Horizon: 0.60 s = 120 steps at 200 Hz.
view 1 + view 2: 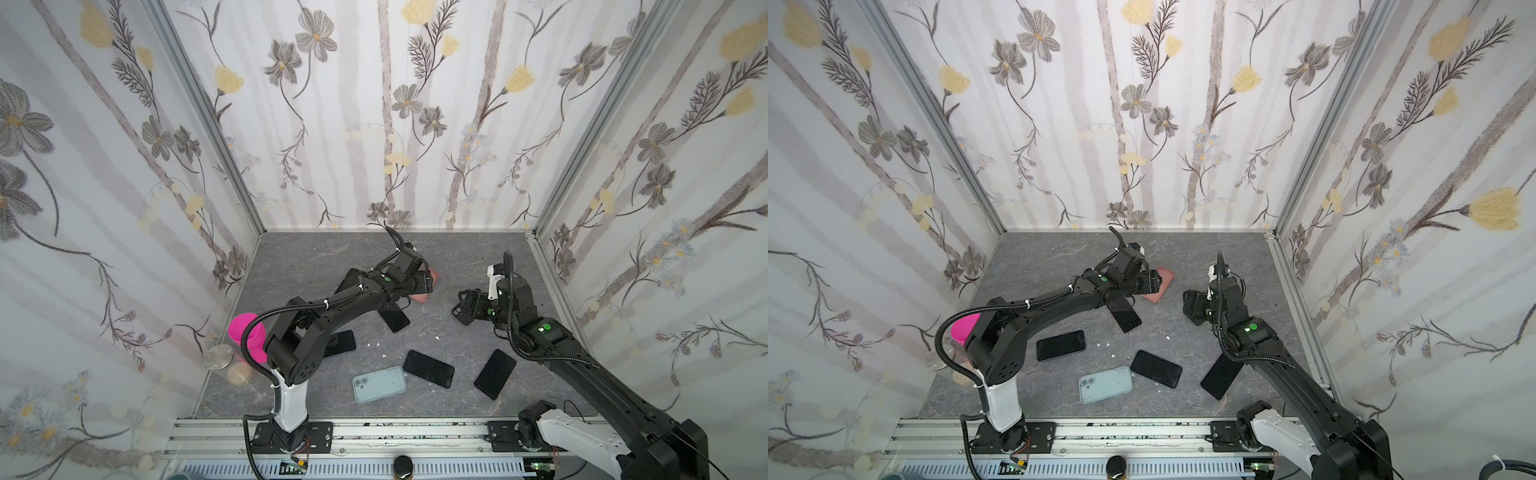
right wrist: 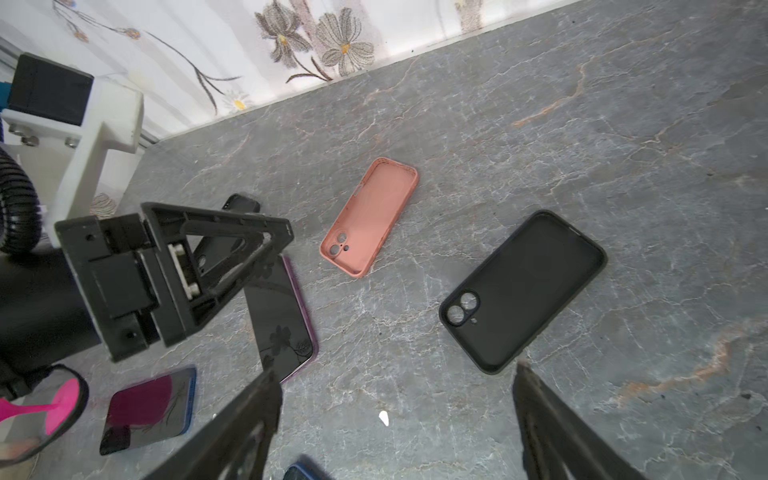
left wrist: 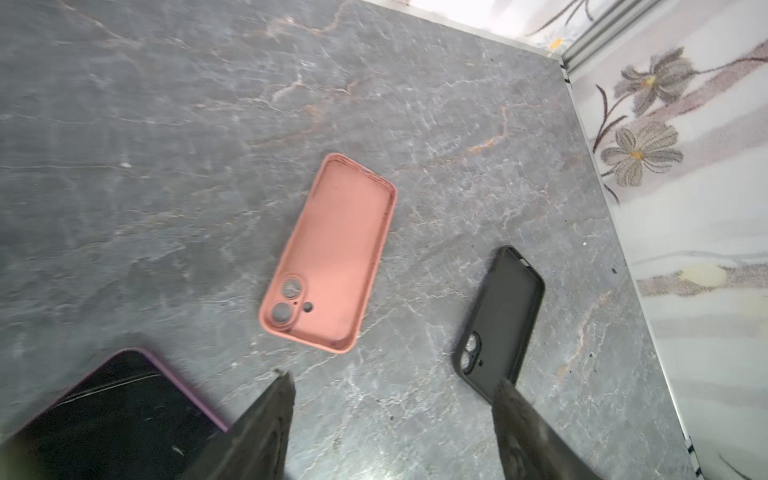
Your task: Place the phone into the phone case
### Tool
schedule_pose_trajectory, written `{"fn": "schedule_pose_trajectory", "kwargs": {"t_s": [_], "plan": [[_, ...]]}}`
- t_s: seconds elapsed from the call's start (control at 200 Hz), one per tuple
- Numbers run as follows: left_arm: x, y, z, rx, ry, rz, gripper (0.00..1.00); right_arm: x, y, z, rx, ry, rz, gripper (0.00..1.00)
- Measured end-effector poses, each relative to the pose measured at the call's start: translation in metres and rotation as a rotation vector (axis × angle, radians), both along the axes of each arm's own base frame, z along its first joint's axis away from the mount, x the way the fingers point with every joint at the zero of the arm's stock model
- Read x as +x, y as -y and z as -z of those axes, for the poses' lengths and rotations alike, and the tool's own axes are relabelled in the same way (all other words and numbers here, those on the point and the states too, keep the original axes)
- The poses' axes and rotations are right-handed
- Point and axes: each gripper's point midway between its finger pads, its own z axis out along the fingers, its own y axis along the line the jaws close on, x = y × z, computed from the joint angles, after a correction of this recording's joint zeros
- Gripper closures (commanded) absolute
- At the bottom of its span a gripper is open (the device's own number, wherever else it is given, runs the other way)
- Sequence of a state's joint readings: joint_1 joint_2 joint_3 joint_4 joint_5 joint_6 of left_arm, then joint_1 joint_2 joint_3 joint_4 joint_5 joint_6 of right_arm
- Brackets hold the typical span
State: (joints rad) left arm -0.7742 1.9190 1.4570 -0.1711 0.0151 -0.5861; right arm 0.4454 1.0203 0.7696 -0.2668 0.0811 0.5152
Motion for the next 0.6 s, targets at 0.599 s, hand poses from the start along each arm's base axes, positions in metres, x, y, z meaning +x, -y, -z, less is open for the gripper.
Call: {"fn": "schedule_pose_trajectory", "kwargs": {"t_s": [0.599], "plan": [[-0.014, 0.002, -0.015, 0.113, 0.082, 0.135, 0.25, 0.024, 0.02, 0.087, -0.124, -0.275, -0.013, 0.46]]}}
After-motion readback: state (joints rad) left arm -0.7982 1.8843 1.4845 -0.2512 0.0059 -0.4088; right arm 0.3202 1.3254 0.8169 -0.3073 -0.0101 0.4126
